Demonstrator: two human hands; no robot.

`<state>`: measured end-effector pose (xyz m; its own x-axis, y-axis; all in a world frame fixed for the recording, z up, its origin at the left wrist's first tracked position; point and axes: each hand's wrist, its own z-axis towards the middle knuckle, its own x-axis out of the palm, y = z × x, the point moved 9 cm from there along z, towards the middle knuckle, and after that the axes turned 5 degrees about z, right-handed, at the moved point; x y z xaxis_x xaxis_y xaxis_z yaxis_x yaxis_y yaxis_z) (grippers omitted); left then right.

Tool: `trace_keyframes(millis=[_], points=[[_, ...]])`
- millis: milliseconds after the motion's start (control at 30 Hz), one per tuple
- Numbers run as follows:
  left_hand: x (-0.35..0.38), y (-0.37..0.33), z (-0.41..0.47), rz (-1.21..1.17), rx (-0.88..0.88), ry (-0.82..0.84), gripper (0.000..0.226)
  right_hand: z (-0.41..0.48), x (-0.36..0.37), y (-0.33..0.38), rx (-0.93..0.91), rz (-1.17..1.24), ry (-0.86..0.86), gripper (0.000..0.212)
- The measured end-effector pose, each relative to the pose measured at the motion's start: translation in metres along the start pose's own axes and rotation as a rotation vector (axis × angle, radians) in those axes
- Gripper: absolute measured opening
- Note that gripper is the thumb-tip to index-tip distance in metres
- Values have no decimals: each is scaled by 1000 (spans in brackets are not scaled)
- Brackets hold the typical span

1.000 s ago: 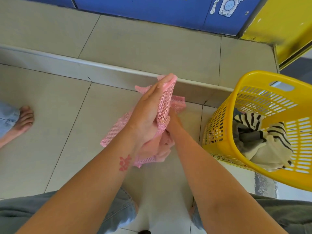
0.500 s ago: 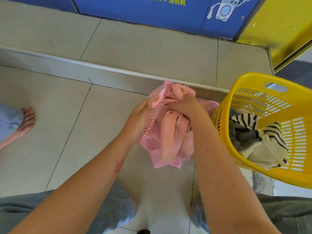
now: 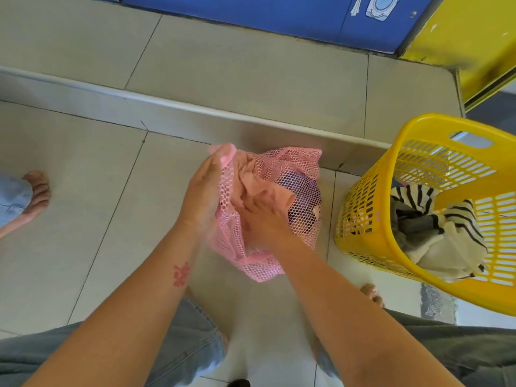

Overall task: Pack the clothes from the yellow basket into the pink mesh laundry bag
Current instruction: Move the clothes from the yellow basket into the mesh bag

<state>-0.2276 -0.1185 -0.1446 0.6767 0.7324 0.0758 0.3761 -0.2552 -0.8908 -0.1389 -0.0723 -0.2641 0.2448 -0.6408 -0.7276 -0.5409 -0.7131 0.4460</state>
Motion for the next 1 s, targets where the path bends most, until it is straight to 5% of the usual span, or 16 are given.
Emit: trace_keyframes(millis=[133,233,367,433,500,567,700,800,933,1000], points=[[26,-12,-12,55,92,68,30,5,16,-17,137,-317,115,79],[17,-22,-8,7,119,24,28,8,3,-32,231,-334,73,67],[-4,-21,0,54,153,-75,31,-11,-60,-34,168,-157,-532,38],[-7,-11,1,121,141,-89,33,-35,-81,-57,355,-92,-731,35],[-6,-2,1,171,127,-88,33,-43,-75,-88,602,-3,-614,42],[-5,2,-1,185,126,-89,33,-41,-65,-96,650,-79,-471,41],[-1,-5,-3,191,127,-87,34,-35,-84,-38,290,-194,-632,36],[3,-13,-2,191,119,-85,35,-9,-73,23,-140,95,-632,26],[3,-18,-1,131,131,-50,33,13,-51,47,-175,152,-269,56],[3,-21,-3,68,125,-18,30,15,-21,28,-54,7,-9,47]])
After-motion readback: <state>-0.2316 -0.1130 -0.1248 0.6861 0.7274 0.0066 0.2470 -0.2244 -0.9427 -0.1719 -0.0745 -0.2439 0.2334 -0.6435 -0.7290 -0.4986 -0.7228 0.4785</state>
